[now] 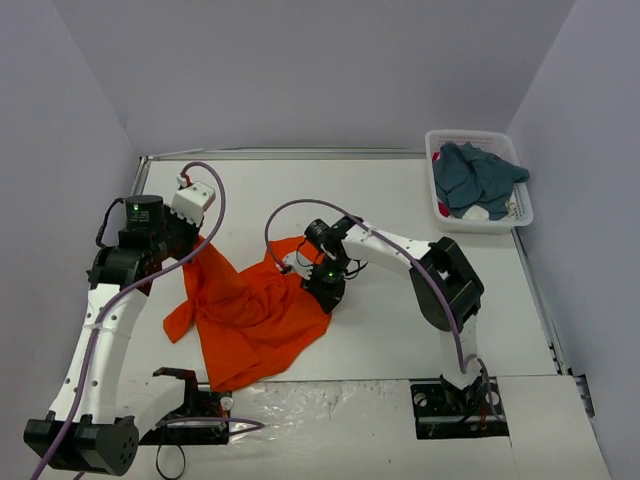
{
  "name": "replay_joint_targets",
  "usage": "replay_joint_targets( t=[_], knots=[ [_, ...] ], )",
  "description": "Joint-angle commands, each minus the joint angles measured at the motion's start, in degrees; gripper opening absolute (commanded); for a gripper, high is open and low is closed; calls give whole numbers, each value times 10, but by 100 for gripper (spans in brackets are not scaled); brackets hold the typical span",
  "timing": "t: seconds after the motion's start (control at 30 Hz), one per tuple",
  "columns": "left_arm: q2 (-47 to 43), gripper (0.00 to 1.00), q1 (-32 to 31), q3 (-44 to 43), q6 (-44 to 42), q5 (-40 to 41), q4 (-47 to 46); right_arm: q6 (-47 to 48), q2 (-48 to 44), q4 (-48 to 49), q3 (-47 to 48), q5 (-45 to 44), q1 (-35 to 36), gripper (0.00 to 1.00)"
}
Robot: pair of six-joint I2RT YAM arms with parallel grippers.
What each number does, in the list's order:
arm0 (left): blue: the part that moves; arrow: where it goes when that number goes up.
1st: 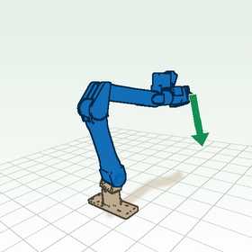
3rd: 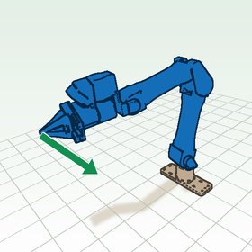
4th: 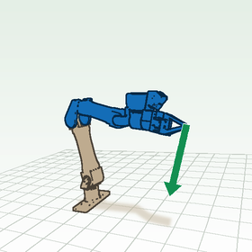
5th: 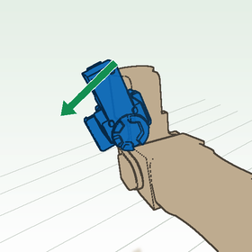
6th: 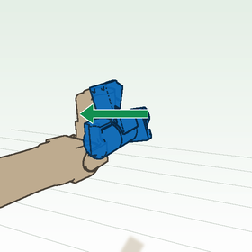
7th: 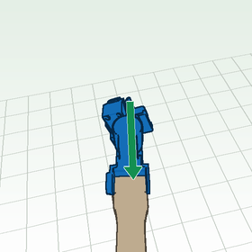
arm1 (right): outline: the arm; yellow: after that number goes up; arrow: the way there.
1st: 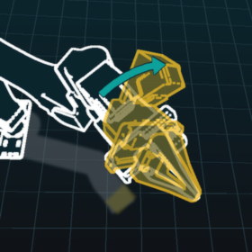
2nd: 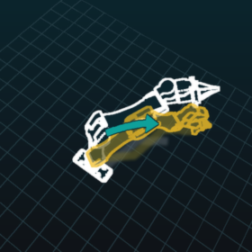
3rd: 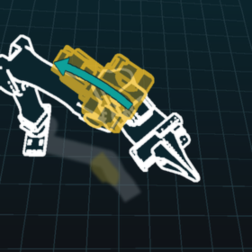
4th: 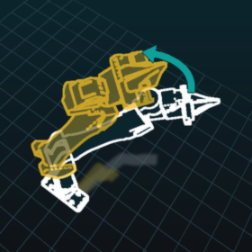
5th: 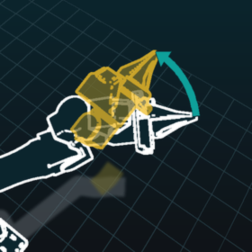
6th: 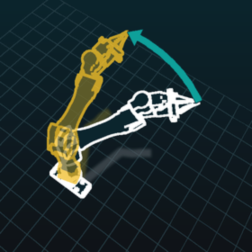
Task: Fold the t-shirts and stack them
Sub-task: Flatten out the tshirt
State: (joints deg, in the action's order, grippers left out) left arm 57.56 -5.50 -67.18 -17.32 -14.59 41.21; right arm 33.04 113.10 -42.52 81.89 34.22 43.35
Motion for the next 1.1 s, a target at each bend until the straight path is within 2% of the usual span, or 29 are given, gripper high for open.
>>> replay_joint_targets(
  t=[0.0, 0.2, 0.37, 0.5, 0.63, 0.7, 0.8, 0.93, 1.07],
  knots=[
    [-15, 2, 4, 5, 8, 13, -17, -2, 18, 2, 38, 22, 15, 0],
    [-22, 2, 8, 16, 9, 14, -18, -1, 71, 19, 29, 9, 29, 0],
    [-28, 2, 8, 25, 6, 16, -17, -8, 98, 40, 2, -40, 19, 0],
    [-29, 2, 8, 25, 3, 18, -17, -8, 95, 40, -11, -72, -34, 0],
    [-29, 2, 8, 26, 3, 12, -16, 2, 82, 39, -2, -135, -140, 0],
    [-31, 2, 8, 28, 4, 2, -16, 8, 84, 36, 27, -150, -188, 0],
    [-32, 2, 8, 30, 5, -7, -15, 11, 100, 33, 83, -159, -219, 0],
    [-32, 2, 8, 38, 7, -28, -13, 18, 143, 30, 171, -170, -229, 0],
    [-31, 2, 8, 43, 11, -46, -13, -16, 175, 30, 268, -177, -230, 0]
  ],
)
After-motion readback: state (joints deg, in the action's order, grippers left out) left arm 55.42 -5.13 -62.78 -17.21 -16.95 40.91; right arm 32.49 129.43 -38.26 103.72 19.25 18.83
